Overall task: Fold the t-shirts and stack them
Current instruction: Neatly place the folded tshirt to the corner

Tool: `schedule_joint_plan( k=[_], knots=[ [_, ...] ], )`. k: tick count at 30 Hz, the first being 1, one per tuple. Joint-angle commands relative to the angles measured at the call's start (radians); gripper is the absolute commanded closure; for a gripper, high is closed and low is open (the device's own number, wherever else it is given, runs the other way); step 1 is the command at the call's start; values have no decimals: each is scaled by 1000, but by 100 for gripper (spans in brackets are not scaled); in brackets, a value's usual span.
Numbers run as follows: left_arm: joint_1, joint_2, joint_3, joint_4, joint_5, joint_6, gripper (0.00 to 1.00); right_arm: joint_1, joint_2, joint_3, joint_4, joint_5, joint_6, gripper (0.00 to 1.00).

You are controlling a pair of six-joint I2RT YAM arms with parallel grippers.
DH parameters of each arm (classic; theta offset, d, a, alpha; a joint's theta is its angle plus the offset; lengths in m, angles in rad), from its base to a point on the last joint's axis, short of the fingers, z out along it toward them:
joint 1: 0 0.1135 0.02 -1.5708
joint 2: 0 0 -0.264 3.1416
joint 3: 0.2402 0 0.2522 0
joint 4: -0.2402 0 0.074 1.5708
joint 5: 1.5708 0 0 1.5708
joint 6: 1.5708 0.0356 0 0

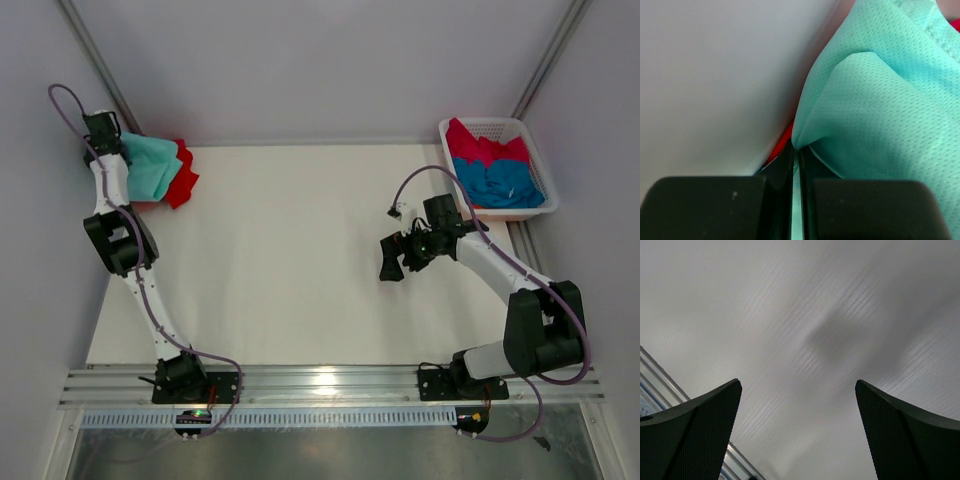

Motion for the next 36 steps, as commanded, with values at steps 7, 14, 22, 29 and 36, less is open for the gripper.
schedule_joint_plan(
  k=[7,14,22,29,36],
  knots=[
    [-2,17,17,102,-73,-99,100,-14,-27,-6,17,-33,-13,1],
    [-2,35,36,115,-4,-154,100,-17,-21,-9,20,-41,-17,1],
    [-2,66,85,167,77,-156,100,-34,-21,-21,29,-57,-24,1],
    [-2,109,154,230,62,-134,100,-40,-10,-26,37,-76,-32,1],
    [-2,152,169,239,55,-122,100,-41,-2,-26,34,-84,-38,1]
  ],
)
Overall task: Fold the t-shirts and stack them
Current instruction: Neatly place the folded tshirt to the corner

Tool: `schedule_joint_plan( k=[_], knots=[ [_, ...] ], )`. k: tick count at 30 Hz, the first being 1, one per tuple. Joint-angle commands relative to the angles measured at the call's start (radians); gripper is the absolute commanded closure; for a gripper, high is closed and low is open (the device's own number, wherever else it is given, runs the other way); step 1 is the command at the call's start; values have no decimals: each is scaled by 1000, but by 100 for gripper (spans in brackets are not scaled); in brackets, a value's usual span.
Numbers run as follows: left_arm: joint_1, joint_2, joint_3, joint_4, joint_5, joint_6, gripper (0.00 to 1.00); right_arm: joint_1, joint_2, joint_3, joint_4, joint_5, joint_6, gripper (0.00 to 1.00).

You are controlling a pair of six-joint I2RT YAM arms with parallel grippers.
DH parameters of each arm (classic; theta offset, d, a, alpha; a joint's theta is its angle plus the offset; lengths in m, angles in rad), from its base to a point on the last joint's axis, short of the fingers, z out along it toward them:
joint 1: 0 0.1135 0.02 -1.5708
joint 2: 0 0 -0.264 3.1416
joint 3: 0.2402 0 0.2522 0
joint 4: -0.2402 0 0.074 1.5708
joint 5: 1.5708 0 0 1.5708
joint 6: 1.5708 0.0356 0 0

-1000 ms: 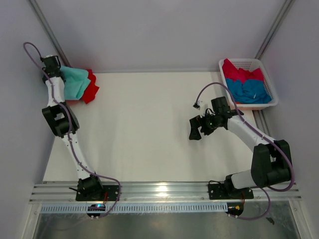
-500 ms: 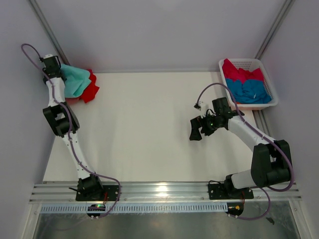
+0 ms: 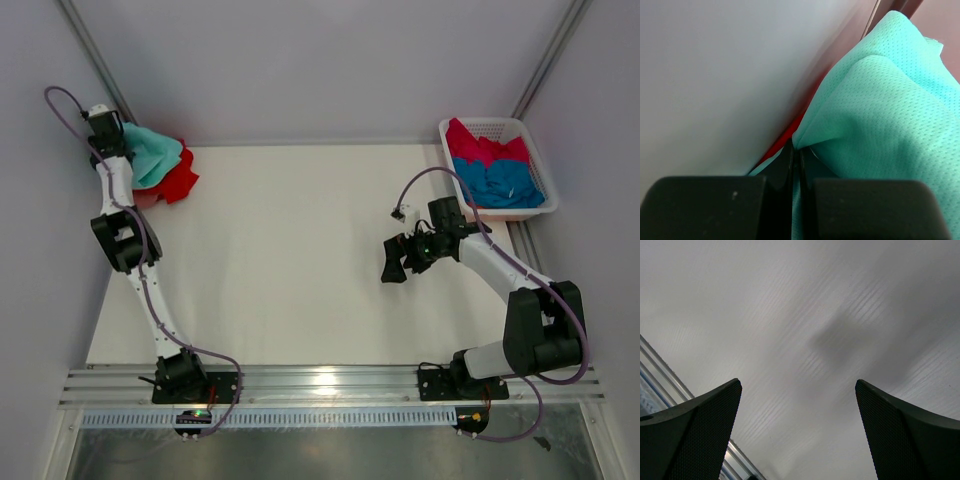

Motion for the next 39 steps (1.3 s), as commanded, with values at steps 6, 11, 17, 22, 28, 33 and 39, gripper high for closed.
schedule_joint_plan(
  k=[6,11,17,22,28,33,39],
  knots=[
    [2,66,46,93,32,4,100,-6,10,2,24,-36,-22,1],
    [2,84,52,77,26,37,100,-6,13,2,22,-39,-24,1],
    [2,72,32,38,43,44,100,-6,5,0,22,-44,-27,1],
    [3,-20,-104,77,116,30,75,-6,-4,-1,22,-51,-30,1],
    [2,-46,-130,88,112,37,39,-6,-3,0,20,-57,-31,1],
    [0,-55,-140,96,112,45,30,-6,-3,-1,17,-60,-33,1],
    [0,-75,-141,120,89,47,25,-7,-4,0,17,-62,-34,1]
  ],
)
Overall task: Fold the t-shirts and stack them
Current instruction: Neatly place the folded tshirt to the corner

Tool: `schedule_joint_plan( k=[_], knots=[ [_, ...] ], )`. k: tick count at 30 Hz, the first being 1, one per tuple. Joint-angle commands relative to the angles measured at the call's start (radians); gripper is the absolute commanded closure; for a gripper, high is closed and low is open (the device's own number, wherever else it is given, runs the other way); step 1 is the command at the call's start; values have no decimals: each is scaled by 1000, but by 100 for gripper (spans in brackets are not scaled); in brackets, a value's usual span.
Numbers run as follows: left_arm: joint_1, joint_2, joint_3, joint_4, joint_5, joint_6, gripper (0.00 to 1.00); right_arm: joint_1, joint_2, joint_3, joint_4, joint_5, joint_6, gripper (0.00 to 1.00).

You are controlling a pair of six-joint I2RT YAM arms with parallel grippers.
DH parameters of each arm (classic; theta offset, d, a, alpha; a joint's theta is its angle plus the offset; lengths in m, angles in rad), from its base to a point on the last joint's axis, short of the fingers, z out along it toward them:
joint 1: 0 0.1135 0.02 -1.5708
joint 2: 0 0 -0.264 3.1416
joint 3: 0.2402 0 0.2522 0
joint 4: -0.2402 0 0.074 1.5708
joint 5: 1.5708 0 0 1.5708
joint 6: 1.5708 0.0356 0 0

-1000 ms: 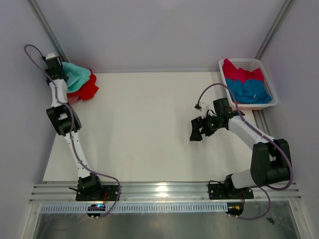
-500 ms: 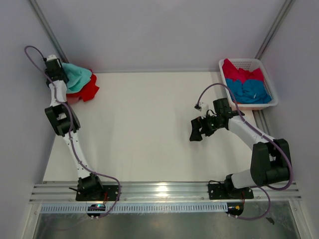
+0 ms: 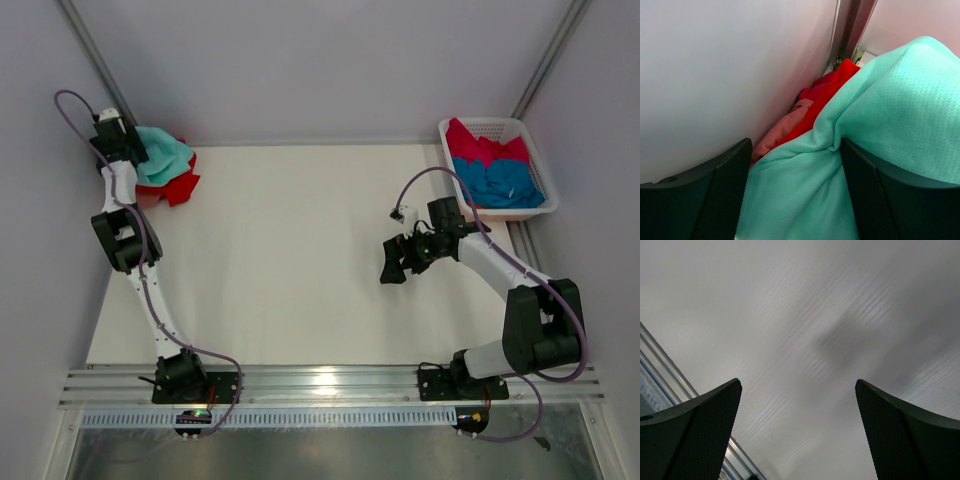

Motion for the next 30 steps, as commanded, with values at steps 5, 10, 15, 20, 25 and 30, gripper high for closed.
schedule_joint_plan(
  k=[5,10,15,20,25,30],
  knots=[
    [8,-103,-52,34,-12,-16,22,-2,-19,-1,17,-30,-21,1],
    [7,-146,-69,28,-26,-17,21,-4,-30,-4,17,-36,-21,1],
    [7,-186,-98,25,-72,16,21,-2,-42,-6,19,-43,-18,1],
    [7,-226,-138,28,-127,61,21,-2,-56,-6,19,-53,-13,1],
    [7,-261,-171,39,-163,90,20,-4,-64,-7,16,-66,-16,1],
    [7,-284,-172,37,-177,82,19,-2,-73,-11,16,-76,-16,1]
  ],
)
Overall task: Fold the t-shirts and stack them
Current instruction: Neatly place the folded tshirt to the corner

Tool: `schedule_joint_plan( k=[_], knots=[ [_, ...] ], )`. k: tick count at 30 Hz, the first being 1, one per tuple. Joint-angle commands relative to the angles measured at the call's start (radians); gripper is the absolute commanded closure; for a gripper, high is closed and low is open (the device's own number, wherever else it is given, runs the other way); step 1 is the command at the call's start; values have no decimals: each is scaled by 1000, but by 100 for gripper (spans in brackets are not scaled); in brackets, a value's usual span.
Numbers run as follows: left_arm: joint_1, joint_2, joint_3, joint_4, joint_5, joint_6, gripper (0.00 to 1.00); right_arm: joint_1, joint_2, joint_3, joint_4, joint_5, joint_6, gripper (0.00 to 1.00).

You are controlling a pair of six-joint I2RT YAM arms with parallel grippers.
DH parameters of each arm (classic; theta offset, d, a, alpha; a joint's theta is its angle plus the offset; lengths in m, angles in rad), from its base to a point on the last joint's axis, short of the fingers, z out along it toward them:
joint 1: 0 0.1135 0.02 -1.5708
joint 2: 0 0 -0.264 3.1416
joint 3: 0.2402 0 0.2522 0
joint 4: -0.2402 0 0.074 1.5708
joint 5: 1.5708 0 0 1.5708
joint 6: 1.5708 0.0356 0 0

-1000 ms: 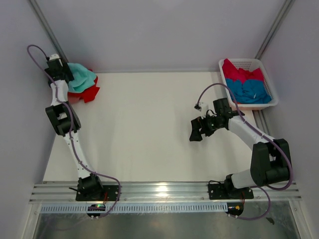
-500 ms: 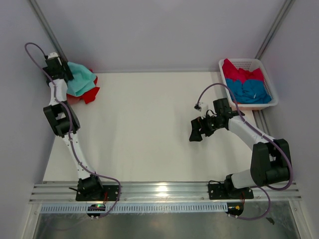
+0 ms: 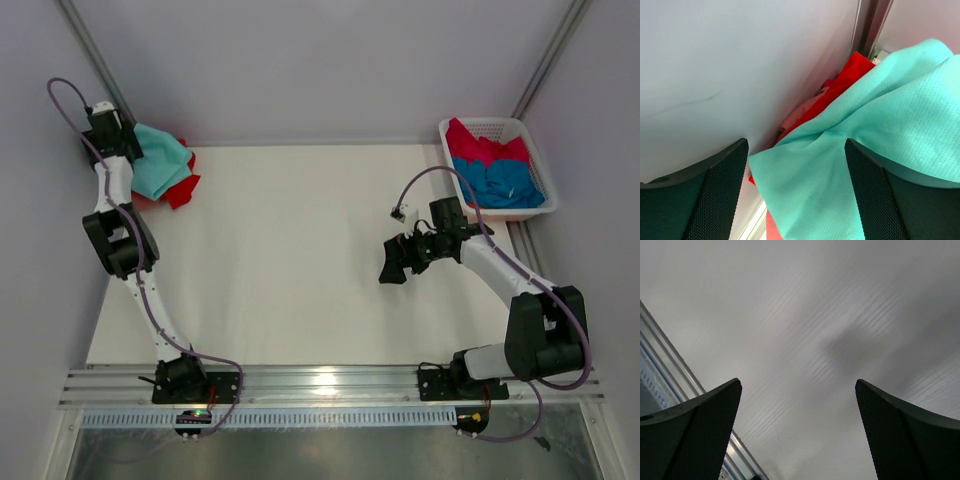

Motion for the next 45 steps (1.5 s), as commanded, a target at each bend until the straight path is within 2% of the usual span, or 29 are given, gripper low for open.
schedule_joint_plan(
  k=[1,9,14,18,20,25,31,35,40,45],
  knots=[
    [16,-95,-1,50,-85,18,19,-2,-37,-5,16,-33,-10,1],
    [16,-137,-58,132,-76,-16,18,-3,-37,-6,19,-36,-11,1],
    [16,-214,-122,200,94,-48,17,-2,-32,-8,21,-33,-10,1],
    [13,-263,-115,166,236,-123,17,-2,-34,-9,21,-36,-11,1],
    [8,-292,-125,140,357,-128,17,-2,-37,-9,21,-37,-11,1],
    [-21,-338,-175,119,408,-89,17,-2,-41,-8,21,-56,-7,1],
    [-81,-322,-196,43,541,-39,17,-2,-44,-9,21,-76,-7,1],
    [-140,-306,-196,-7,633,65,16,-2,-47,-9,22,-71,-8,1],
    [-186,-205,-77,-93,694,92,16,-2,-53,-8,21,-62,-18,1],
    [-193,-58,38,-93,691,95,16,-2,-67,-11,21,-38,-27,1]
  ],
)
